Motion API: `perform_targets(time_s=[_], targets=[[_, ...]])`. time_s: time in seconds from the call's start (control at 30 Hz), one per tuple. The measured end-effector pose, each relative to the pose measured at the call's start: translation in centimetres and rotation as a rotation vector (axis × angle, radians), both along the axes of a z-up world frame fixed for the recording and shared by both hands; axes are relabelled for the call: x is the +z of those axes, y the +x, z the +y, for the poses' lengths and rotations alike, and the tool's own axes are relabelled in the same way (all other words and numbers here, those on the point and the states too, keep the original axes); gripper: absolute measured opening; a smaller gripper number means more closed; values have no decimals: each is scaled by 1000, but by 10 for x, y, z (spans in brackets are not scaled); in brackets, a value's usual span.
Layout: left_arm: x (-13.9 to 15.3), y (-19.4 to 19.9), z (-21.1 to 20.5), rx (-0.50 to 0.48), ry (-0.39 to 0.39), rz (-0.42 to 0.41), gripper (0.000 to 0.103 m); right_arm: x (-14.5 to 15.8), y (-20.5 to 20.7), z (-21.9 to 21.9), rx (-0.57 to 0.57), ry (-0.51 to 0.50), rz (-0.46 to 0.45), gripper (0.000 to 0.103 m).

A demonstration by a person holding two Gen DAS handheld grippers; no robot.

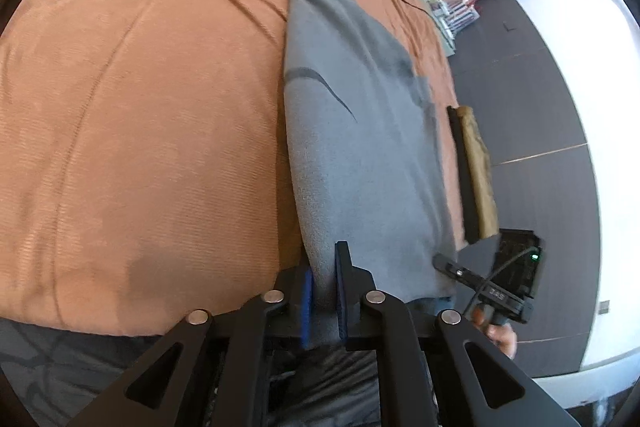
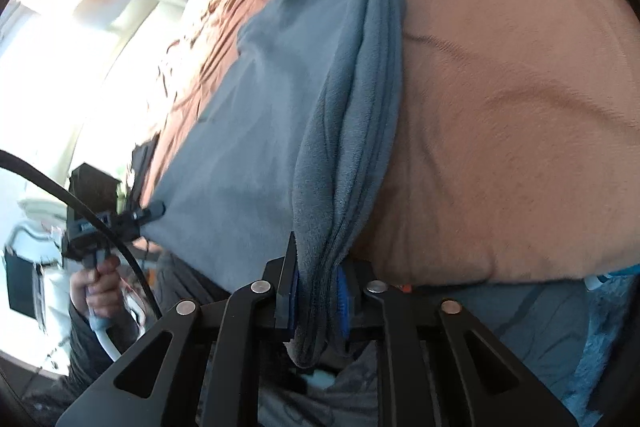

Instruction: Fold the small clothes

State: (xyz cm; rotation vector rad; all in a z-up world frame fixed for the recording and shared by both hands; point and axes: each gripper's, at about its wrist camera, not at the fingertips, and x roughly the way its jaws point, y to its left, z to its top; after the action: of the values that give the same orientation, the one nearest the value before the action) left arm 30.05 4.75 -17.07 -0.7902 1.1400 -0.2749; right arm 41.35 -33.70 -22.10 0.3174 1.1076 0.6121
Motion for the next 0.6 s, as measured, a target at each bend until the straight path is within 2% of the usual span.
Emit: perform_targets(time_s=[0.03,0.13,0.2,0.43,0.6], targets=[[0,2,1,10,21,4,13,1,4,2,-4,-21,-2,23],[-4,9,5,37,41,16,26,3,16,-3,-38,7,0,42],[-3,15,11,52,48,4,30,6,22,-4,-55,6,-14,47],[-9,46,25,78,39,-4,33,6,57,-8,-105,10,-28,47],[-23,74,30,81,23,26,33,-6,82,4,-110,24,-22,47]])
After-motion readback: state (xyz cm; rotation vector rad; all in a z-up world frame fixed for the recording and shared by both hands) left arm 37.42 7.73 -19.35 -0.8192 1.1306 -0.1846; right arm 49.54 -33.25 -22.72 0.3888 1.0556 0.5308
